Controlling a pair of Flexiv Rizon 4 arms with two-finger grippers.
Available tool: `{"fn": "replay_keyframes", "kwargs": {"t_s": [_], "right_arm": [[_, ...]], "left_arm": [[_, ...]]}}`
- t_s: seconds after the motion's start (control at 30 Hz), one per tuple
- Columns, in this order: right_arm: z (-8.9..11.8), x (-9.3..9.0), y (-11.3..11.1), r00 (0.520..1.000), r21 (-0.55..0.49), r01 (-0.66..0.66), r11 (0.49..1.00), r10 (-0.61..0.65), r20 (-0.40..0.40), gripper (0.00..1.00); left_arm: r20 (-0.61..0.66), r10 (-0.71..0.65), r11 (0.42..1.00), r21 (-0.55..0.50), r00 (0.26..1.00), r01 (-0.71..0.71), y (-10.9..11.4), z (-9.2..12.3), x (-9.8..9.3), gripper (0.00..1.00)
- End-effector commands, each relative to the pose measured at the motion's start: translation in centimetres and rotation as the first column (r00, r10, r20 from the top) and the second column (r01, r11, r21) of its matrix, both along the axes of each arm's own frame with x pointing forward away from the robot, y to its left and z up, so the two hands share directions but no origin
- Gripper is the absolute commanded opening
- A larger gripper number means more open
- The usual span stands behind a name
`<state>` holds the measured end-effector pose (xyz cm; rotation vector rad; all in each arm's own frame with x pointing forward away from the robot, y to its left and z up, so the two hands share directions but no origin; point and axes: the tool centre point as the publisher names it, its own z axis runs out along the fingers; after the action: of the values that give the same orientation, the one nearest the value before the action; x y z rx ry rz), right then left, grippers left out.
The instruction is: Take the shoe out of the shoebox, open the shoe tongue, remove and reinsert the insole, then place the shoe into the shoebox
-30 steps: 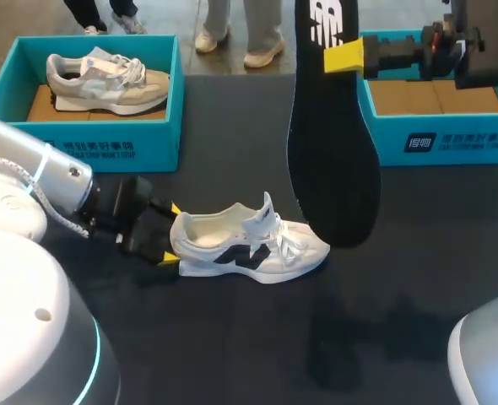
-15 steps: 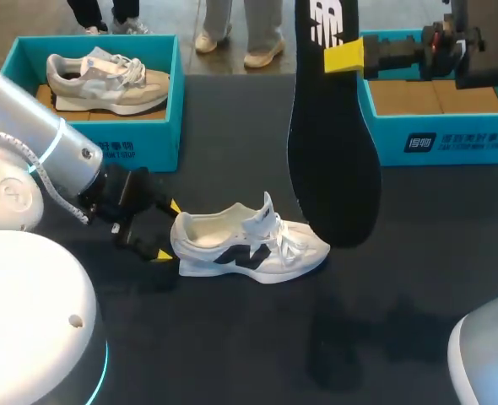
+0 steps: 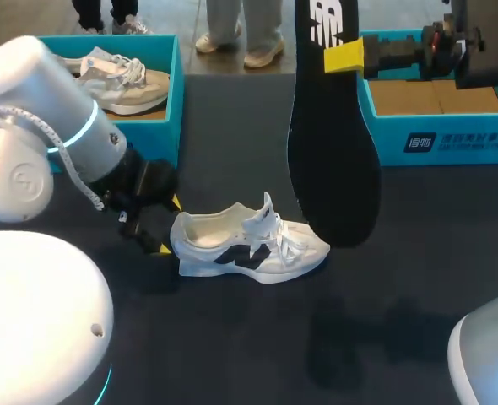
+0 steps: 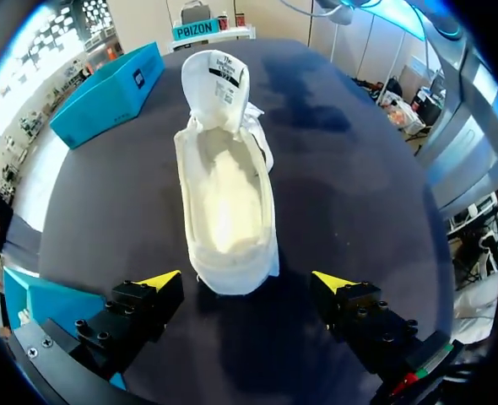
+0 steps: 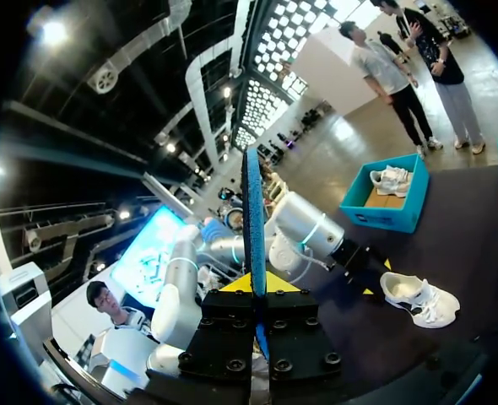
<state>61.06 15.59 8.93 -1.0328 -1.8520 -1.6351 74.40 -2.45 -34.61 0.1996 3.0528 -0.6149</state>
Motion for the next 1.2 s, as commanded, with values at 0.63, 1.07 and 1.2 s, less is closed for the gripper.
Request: {"fn": "replay_keyframes", "kwargs": {"t_s": [0.63, 1.07, 1.2], "right_arm": [[0.1, 0.4, 0.4, 1.000, -0.003, -0.003, 1.000, 0.003, -0.002, 0.00], [0.1, 0.4, 0.4, 1.000, -0.003, -0.003, 1.000, 0.003, -0.002, 0.00], [0.1, 0.4, 0.4, 1.000, -0.003, -0.003, 1.000, 0.003, -0.002, 0.00]], "left_arm": [[0.058, 0.015, 0.971, 0.238, 0.998, -0.028, -0.8, 1.3, 0.6, 1.00], [0.050, 0.018, 0.974, 0.226, 0.999, -0.029, -1.1, 1.3, 0.5, 1.00], [0.059, 0.053, 0.966, 0.250, 0.997, -0.066, -1.5, 1.7, 0.2, 1.00]]}}
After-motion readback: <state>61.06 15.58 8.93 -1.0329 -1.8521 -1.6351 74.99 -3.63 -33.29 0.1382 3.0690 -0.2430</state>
